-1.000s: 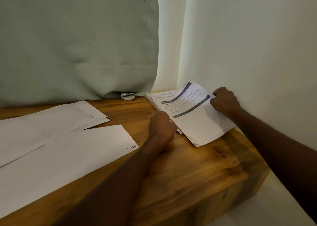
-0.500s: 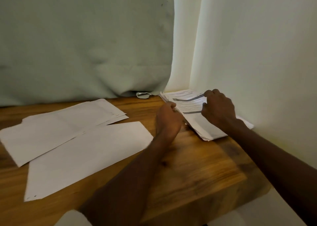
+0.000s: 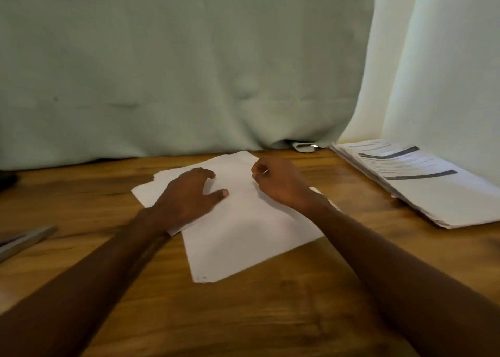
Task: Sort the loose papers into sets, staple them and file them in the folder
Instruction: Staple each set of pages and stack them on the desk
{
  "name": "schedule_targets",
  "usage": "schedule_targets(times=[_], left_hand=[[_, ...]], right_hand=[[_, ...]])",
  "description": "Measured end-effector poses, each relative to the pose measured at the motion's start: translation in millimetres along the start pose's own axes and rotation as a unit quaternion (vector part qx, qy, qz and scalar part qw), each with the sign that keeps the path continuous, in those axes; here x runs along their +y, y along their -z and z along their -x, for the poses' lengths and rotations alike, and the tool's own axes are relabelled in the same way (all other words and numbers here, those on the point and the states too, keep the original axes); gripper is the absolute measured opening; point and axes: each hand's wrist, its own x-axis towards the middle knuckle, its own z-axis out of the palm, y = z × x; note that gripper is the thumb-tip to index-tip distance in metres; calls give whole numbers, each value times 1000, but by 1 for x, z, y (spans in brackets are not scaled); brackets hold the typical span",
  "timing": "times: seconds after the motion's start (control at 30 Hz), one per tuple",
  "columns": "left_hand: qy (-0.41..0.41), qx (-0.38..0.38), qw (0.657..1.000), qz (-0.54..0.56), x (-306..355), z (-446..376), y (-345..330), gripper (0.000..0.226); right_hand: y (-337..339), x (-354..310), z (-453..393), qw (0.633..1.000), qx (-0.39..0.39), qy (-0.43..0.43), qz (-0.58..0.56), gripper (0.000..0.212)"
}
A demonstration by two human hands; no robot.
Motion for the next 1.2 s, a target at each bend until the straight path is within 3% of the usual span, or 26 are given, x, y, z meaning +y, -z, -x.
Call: schedule_targets(times=[0.2,0.27,0.37,0.53,0.63,0.77,0.87,0.93,1.0,1.1,1.2], left_hand=[[21,-57,998,-34,-28,-12,9,122],[24,-81,994,-68,-29,-14,11,128],[28,-63,995,-66,-31,-15,13,99],[25,62,995,-77,-34,-12,25,35],[3,156,986,-58,-36,-7,37,22],[-22,266,962,67,-37,-3,62,14],[38,263,908,325,-43,-7,86,14],[93,192,826,521,-49,-5,98,16],[116,122,755,634,-52,-2,99,21],[126,75,725,673,-47,-4,85,25],[112,57,719,683,-42,-5,69,30]], right_hand=[[-35,-9,-33,996,-15,-11,90,21],[-39,-4,-32,994,-28,-1,107,25],[-40,2,-26,991,-37,-2,125,34],[-41,1,-19,991,-55,0,124,48],[-40,0,-16,992,-58,-4,108,53],[-33,-1,-16,996,8,5,86,37],[-31,-6,-18,996,87,5,-31,37],[-27,-11,-21,976,101,-40,-188,47],[-22,-19,-21,926,52,-77,-366,63],[-19,-26,-18,849,-44,-80,-520,50],[-23,-32,-14,811,-88,-65,-574,46]])
